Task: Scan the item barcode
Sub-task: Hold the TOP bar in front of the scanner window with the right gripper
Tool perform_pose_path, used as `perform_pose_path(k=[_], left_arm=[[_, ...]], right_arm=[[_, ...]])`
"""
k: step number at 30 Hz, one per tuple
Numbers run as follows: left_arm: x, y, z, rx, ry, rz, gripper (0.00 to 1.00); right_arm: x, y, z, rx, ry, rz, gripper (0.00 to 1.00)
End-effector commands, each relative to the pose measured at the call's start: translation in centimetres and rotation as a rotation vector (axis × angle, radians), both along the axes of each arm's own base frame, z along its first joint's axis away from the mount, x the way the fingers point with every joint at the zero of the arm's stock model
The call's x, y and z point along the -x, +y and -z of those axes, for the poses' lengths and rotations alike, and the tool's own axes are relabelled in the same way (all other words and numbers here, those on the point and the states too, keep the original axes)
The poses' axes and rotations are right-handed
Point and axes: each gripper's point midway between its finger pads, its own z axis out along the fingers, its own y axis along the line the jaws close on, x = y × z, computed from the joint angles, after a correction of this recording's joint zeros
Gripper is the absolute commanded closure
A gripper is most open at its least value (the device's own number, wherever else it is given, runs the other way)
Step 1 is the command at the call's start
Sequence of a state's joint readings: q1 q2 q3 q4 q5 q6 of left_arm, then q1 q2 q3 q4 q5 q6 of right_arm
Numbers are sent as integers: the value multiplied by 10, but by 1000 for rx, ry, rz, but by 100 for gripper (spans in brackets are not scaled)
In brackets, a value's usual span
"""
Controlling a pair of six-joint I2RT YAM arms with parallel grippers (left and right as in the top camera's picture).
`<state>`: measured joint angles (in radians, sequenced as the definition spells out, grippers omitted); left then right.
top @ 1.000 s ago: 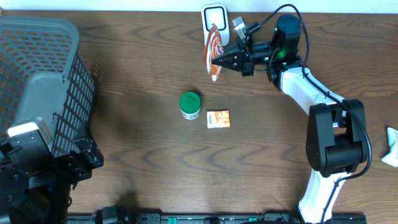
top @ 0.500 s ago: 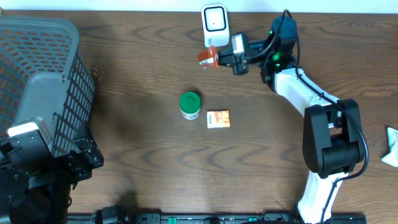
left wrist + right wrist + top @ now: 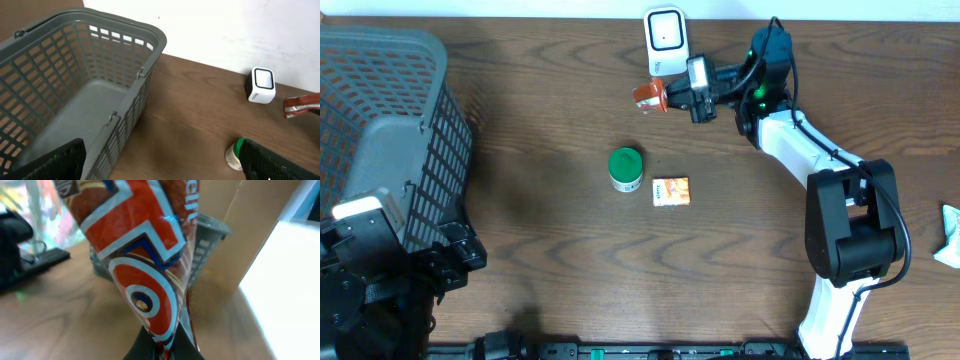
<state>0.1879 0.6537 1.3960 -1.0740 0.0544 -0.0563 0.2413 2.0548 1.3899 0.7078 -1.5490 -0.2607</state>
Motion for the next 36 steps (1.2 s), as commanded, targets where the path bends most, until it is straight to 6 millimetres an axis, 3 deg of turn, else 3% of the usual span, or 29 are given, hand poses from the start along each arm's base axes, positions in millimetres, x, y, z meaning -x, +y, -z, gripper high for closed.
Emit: perform_pose_path(k=[1,10,13,18,21,24,28,36], left_arm=[[0,-2,0,11,-3,9,2],[0,-2,0,11,-3,9,2],[0,-2,0,11,-3,9,2],[0,-2,0,11,-3,9,2],[0,-2,0,11,-3,9,2],[0,-2,0,11,-3,9,2],[0,-2,0,11,-3,9,2],[0,-2,0,11,-3,9,2]], right_arm=[[-5,-11,7,67,307,17,99],[-19,-53,44,198,1167,103,99],[-27,-60,60,204,1245,195,99],[-71,-72,101,230,1271,580,99],[-102,-96,128,254,1239,880,99],[-120,-118,143,302,1190,1095,99],[-132,-122,129,387,1077,1201,99],[-147,-99,59,572,714,1385,99]])
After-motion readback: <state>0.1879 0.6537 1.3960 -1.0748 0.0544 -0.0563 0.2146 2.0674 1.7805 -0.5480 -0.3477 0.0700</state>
